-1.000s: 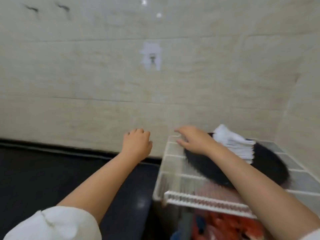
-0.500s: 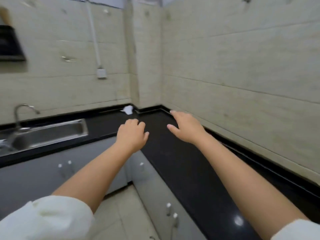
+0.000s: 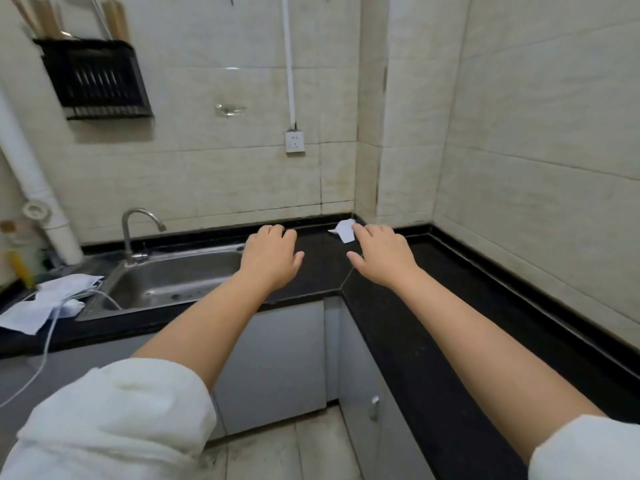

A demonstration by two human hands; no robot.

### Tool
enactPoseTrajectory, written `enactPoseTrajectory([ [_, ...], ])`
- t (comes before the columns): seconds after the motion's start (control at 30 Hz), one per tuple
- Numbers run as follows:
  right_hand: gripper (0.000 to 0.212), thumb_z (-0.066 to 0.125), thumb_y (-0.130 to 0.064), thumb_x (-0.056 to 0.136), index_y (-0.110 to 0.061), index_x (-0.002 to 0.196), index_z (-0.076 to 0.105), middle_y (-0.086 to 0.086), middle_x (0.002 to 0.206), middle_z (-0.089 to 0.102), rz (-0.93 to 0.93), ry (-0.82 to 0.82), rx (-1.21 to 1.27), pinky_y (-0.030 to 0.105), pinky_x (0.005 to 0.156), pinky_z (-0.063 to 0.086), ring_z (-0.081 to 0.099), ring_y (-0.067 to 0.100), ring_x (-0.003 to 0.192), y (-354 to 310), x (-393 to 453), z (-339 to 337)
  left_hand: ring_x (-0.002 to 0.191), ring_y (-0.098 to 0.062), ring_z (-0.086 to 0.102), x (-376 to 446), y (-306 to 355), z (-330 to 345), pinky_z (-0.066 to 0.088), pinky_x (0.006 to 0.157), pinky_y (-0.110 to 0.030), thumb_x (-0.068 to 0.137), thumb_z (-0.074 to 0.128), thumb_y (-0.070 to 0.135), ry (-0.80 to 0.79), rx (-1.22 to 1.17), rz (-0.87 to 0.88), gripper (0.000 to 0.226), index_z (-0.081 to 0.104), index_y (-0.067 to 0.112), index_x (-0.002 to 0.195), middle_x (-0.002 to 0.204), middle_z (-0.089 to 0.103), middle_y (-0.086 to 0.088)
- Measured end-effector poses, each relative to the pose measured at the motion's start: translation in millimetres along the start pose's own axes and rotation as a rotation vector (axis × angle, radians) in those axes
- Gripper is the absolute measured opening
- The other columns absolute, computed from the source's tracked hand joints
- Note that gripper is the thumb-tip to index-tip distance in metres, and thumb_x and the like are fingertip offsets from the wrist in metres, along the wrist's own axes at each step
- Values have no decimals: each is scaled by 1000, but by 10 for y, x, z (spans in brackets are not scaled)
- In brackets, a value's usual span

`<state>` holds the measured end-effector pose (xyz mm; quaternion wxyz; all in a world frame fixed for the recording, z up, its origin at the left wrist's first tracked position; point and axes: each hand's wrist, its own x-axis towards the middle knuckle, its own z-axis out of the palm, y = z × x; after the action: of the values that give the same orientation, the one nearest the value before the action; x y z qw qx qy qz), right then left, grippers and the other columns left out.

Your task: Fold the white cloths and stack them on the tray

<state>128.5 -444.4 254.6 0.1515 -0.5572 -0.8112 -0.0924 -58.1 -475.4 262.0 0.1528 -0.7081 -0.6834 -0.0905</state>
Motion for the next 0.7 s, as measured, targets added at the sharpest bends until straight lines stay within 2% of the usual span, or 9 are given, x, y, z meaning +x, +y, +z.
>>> enactPoseTrajectory([
  [0.23, 56, 45, -35, 92, -13, 140, 27, 9, 136, 43, -54, -81, -73, 41, 99, 37, 36, 29, 128, 181, 1189, 1095, 126, -28, 39, 1142, -457, 934, 36, 101, -39, 95, 39, 38, -113, 5, -26, 43, 43, 12, 129, 134, 46, -10],
  [0.37, 55, 46, -33, 91, -13, 139, 30, 10, 137, 42, -26, -90, -77, 41, 102, 35, 34, 29, 130, 302, 1842, 1622, 127, -28, 39, 1886, -645, 1492, 35, 101, -39, 95, 40, 39, -123, -27, 19, 43, 43, 12, 128, 135, 46, -10],
  [0.53, 53, 46, -31, 91, -13, 138, 32, 9, 139, 41, 123, -129, -68, 40, 104, 34, 32, 27, 133, 564, 2785, 2282, 126, -27, 38, 3044, -850, 2199, 35, 101, -38, 95, 39, 38, -178, -85, 124, 44, 42, 11, 130, 134, 45, -9],
  [0.7, 55, 44, -34, 92, -16, 141, 26, 6, 146, 33, 305, -274, -59, 39, 109, 30, 25, 24, 138, 952, 3430, 2858, 131, -27, 35, 3970, -919, 2833, 32, 105, -38, 96, 39, 37, -261, -142, 207, 44, 41, 12, 132, 138, 42, -9],
])
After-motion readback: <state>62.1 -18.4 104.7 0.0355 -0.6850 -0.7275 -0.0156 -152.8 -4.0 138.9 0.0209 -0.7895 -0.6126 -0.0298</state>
